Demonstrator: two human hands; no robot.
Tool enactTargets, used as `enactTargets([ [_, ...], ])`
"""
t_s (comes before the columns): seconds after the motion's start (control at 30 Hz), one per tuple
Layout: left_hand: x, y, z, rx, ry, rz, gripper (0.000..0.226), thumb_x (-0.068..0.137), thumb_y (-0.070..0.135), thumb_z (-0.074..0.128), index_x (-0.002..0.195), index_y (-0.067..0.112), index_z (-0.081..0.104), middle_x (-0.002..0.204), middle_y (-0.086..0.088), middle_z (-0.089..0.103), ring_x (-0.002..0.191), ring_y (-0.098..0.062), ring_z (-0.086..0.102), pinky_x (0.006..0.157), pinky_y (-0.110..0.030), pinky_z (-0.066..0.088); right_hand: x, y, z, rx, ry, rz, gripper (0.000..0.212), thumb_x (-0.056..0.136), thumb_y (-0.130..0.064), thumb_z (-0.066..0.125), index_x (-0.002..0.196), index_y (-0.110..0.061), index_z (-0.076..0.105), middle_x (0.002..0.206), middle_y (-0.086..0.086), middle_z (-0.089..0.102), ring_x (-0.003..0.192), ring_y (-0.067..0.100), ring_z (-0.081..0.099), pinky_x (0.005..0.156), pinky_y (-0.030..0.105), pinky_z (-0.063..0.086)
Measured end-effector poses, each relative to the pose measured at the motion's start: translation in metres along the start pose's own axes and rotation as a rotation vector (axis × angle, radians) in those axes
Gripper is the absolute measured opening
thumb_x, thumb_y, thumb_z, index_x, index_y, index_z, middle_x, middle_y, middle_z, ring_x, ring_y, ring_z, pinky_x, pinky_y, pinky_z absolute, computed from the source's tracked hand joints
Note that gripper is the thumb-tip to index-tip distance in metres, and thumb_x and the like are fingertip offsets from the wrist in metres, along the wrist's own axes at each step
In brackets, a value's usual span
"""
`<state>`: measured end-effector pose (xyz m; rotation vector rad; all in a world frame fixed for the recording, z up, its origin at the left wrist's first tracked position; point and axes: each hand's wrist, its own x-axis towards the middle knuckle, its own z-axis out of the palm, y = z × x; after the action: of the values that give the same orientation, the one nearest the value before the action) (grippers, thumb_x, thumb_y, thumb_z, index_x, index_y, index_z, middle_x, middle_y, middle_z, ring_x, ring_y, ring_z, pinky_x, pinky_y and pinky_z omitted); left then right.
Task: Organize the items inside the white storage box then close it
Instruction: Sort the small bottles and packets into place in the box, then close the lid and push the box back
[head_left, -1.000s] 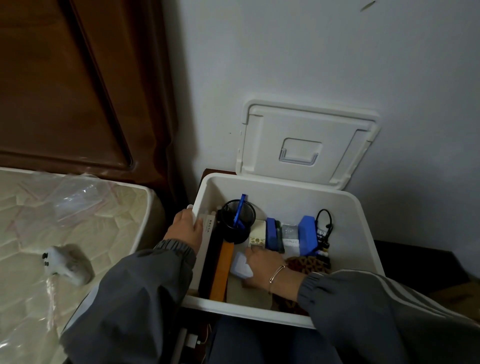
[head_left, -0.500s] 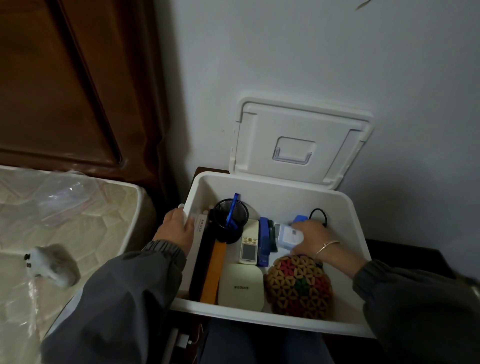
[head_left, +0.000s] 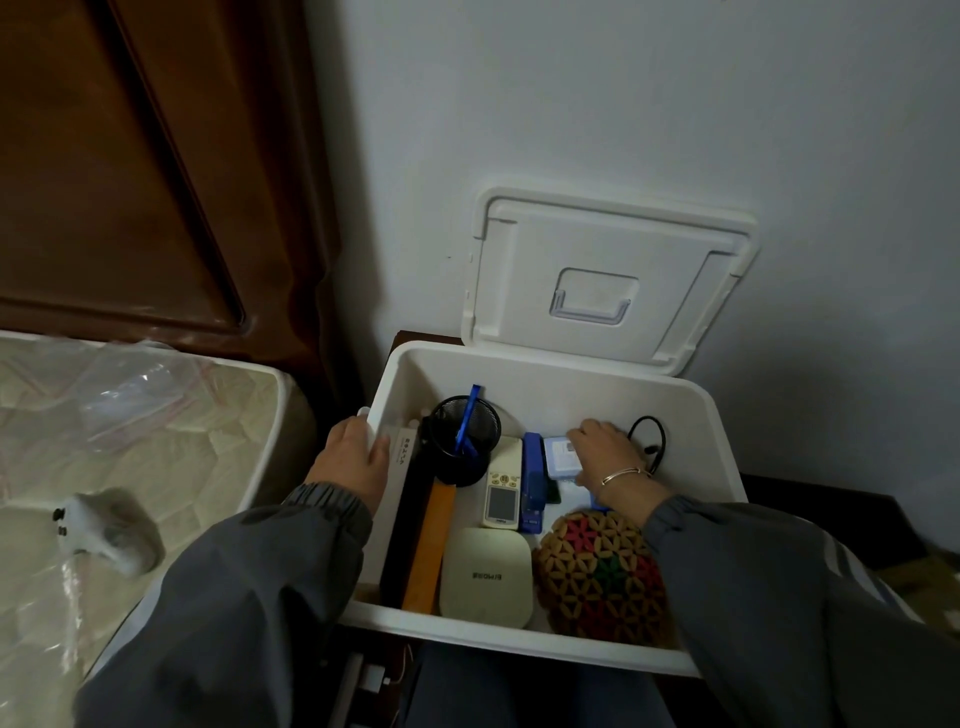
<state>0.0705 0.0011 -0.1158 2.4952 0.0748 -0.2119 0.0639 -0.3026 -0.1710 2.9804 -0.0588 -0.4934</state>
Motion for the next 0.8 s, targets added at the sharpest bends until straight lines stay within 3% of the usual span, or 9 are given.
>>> enactTargets([
  [0.2,0.001,-0.002,0.000,0.006,0.003,0.022,0.045,0.098,0.031,0.038,0.138,0.010,0.038,0.139,-0.011,0.041,0.113,-0.029,0.052,0.090,-0.036,0.042,-0.001,-0.004,0.007,-0.140,-0.014,0.024,0.050,0.081,-0.021,0.066,0.125,-0.011,0.045,0.129,0.009,0.049,0.122,0.027,0.042,0.100,0.036,0.031],
  [0.37,0.001,-0.002,0.001,-0.014,-0.005,0.014,0.045,0.098,0.027,0.040,0.138,0.007,0.037,0.140,-0.014,0.040,0.116,-0.033,0.050,0.094,-0.038,0.040,-0.007,-0.005,-0.001,-0.139,0.006,0.026,0.061,0.076,-0.031,0.071,0.127,-0.011,0.042,0.131,0.009,0.047,0.123,0.028,0.040,0.101,0.038,0.030],
  [0.57,0.001,0.004,0.000,-0.075,-0.017,-0.032,0.043,0.099,0.023,0.040,0.137,0.004,0.039,0.139,-0.017,0.041,0.123,-0.033,0.044,0.101,-0.038,0.035,-0.037,0.011,-0.036,0.016,0.157,-0.006,0.051,0.081,-0.039,0.066,0.125,-0.019,0.051,0.127,0.003,0.052,0.120,0.023,0.043,0.098,0.034,0.032],
  [0.7,-0.005,0.009,0.005,-0.089,-0.007,-0.099,0.042,0.099,0.024,0.040,0.136,0.005,0.039,0.134,-0.018,0.044,0.116,-0.033,0.049,0.094,-0.040,0.040,-0.067,0.037,-0.057,0.213,0.299,0.007,0.041,0.080,-0.027,0.068,0.118,-0.017,0.058,0.122,0.003,0.057,0.114,0.023,0.047,0.095,0.030,0.033],
  [0.8,-0.011,0.012,0.010,-0.081,0.011,-0.115,0.041,0.099,0.025,0.041,0.133,0.002,0.041,0.131,-0.021,0.047,0.113,-0.036,0.052,0.091,-0.042,0.043,-0.089,0.055,-0.069,0.314,0.401,0.067,0.033,0.079,-0.021,0.070,0.111,-0.014,0.064,0.116,0.007,0.062,0.111,0.027,0.051,0.095,0.036,0.040],
])
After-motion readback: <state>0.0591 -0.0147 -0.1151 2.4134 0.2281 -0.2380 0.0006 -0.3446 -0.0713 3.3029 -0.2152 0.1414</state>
